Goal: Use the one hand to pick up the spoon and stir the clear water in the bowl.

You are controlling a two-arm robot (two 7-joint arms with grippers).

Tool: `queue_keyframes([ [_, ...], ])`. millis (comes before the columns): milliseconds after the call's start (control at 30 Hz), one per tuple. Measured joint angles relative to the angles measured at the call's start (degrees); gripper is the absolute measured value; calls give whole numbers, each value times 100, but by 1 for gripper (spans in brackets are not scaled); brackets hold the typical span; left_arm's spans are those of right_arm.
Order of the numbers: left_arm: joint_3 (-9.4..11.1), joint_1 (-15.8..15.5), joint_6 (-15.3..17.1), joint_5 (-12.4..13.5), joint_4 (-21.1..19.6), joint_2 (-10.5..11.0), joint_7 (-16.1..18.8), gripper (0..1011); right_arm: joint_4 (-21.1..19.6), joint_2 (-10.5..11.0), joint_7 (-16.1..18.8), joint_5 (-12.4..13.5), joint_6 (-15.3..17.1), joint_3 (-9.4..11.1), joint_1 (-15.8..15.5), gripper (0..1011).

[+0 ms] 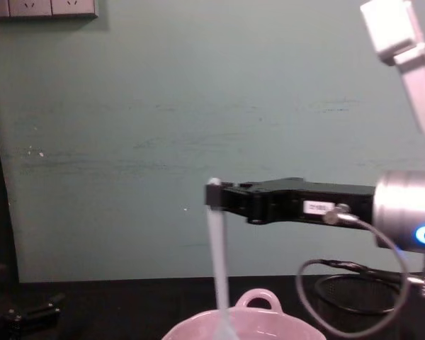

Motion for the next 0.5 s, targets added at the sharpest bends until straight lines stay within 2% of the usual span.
queue_keyframes([
  [167,0,0,0,0,0,0,0,1011,354,-266,94,-54,-40,-176,286,97],
  [500,0,0,0,0,0,0,0,1011,1057,-593,175,-103,-145,-267,720,98],
])
